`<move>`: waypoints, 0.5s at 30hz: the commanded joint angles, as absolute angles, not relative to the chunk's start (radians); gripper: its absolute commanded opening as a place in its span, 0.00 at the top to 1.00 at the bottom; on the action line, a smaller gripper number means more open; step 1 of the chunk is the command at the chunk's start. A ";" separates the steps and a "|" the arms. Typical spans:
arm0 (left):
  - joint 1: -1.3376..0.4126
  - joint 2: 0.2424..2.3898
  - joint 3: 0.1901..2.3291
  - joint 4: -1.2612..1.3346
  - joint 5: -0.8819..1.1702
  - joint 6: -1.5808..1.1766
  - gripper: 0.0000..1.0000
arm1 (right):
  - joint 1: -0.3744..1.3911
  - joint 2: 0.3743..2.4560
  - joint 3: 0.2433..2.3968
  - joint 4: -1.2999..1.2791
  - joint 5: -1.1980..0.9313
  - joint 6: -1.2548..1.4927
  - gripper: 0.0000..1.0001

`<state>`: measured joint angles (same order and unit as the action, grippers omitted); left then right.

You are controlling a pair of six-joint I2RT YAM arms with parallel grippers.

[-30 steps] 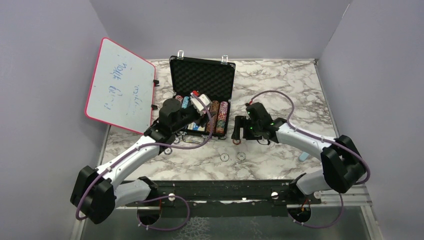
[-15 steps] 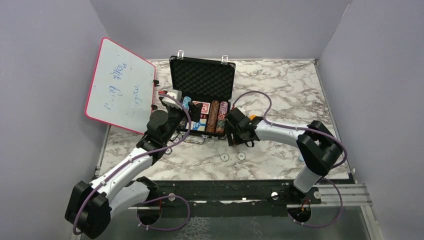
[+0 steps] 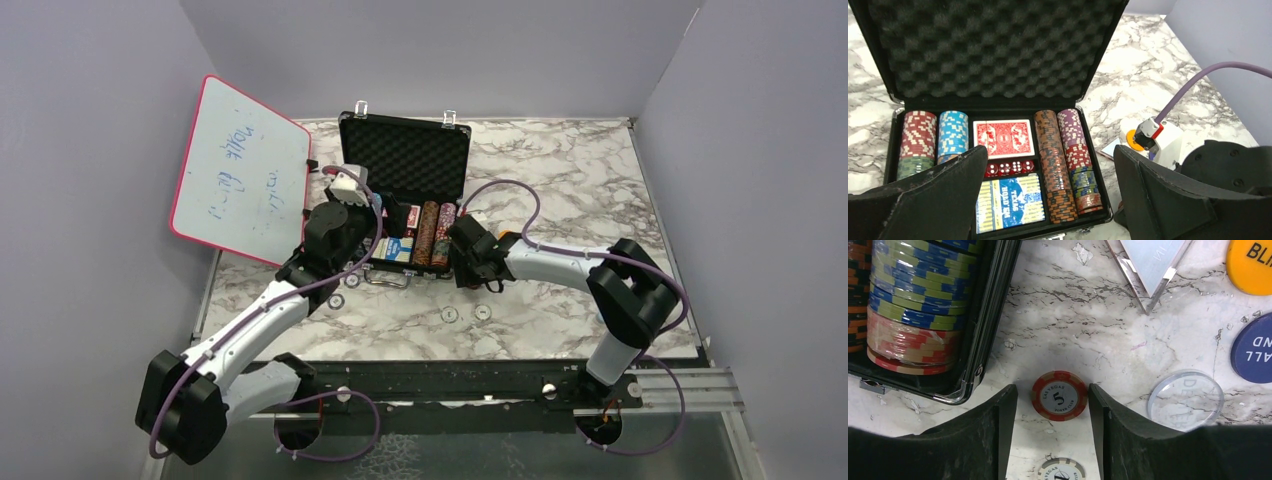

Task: Pack up texas hold em set

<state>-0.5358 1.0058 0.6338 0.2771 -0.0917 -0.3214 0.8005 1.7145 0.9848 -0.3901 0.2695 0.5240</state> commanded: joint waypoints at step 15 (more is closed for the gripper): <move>-0.527 1.108 0.706 0.139 0.026 -0.399 0.01 | 0.805 1.681 0.935 -0.439 0.308 0.574 0.54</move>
